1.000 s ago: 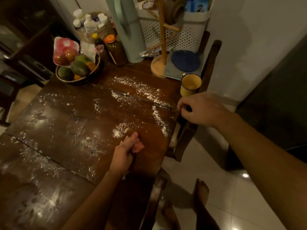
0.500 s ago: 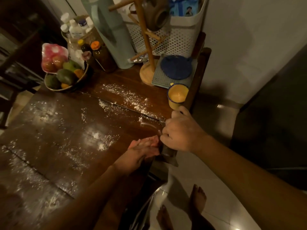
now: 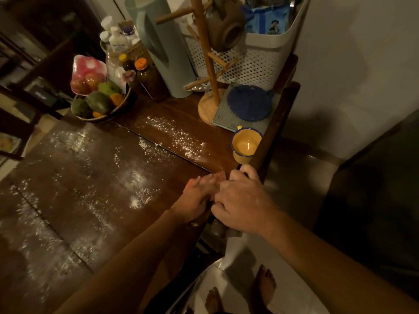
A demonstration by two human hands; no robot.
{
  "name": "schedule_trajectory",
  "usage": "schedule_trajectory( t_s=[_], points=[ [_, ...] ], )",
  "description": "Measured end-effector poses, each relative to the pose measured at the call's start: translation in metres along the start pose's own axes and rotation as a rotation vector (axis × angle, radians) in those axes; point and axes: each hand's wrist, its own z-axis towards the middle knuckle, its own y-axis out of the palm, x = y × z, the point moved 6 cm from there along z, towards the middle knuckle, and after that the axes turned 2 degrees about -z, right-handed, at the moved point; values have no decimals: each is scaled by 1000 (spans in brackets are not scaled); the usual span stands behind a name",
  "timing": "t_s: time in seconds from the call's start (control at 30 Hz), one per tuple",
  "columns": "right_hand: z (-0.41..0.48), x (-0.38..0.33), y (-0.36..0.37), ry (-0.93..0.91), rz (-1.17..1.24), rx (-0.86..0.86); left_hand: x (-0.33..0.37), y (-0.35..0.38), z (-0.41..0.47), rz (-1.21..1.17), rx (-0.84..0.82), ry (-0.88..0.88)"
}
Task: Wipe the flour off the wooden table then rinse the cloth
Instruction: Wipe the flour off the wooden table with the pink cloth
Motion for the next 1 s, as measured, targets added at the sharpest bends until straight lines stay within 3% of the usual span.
schedule_trajectory(
  t_s=[0.07,0.13,0.27,0.33,0.47,0.57,0.63,0.73,0.8,0.87,0.93,1.0],
  points=[
    [-1,0,0,-7,7,-1,-11,-4,-23,-47,-78,66],
    [-1,1,0,-4,18,1,-36,-14,-36,-99,-55,-14],
    [-2,0,1,-3,6,-21,-63,-44,-6,-234,408,-432],
    [-2,1,0,6,17,-3,-46,-44,30,-122,461,-519],
    [-1,0,-1,24,32,52,-14,-14,64,6,243,-104],
    [0,-1,-2,32,46,81,-3,-4,24,2,67,210],
    [-1,0,-1,35,51,76,-7,-6,-11,21,-61,321],
    [-2,2,-1,52,51,28,-51,-26,-41,-86,-119,114],
    [-1,1,-1,61,4,-23,-79,-46,-44,-249,96,-133],
    [2,-3,1,63,-83,-98,-79,-52,-40,-200,309,-297],
    [2,-5,3,79,-140,-150,-62,-34,-30,-83,351,-317],
    [3,-5,2,103,-134,-142,-29,-11,-27,-111,260,-112]
  ],
)
